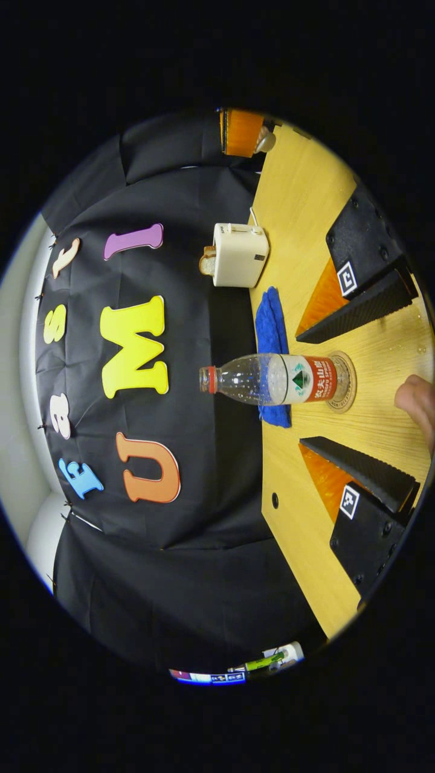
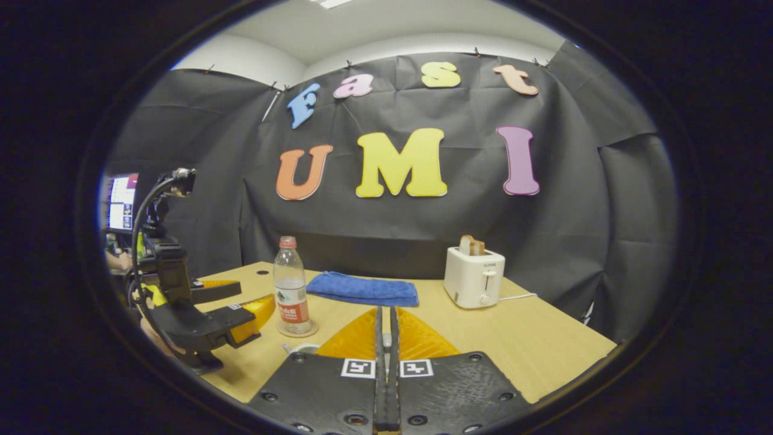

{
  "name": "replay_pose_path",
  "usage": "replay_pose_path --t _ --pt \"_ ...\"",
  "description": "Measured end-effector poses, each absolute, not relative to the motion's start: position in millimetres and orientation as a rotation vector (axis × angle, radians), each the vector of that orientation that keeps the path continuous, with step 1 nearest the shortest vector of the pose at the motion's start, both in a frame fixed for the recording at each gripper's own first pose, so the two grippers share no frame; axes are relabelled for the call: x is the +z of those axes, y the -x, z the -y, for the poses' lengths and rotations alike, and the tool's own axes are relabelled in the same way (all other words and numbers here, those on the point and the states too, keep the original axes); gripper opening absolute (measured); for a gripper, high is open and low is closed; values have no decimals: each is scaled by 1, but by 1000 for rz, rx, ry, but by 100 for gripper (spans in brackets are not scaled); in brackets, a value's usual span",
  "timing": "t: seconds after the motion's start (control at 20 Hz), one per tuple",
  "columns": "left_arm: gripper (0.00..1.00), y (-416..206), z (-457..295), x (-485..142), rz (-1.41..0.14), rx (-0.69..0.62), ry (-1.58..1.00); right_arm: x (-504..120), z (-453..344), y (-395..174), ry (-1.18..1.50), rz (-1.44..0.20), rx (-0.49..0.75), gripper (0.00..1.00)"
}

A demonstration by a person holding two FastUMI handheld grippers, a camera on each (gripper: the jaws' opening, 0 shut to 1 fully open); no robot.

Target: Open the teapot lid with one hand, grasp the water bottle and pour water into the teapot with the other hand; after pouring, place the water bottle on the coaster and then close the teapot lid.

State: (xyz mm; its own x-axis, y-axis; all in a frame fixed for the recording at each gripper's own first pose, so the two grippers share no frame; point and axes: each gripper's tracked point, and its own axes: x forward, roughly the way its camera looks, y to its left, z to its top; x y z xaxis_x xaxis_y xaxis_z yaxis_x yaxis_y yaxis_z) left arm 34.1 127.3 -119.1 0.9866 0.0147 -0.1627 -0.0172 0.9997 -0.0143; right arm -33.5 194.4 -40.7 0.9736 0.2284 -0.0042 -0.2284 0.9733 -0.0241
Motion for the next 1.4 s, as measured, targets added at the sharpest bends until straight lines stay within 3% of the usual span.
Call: replay_pose_path --t 0.4,1.05,1.4 --pt "97 -6 -150 -94 -154 27 93 -68 -238 19 39 -55 372 0" --pt "97 19 -177 -77 -185 43 82 -105 -294 -4 39 -115 486 0" --pt "97 22 -182 -80 -213 46 65 -129 -306 -21 39 -154 486 0"
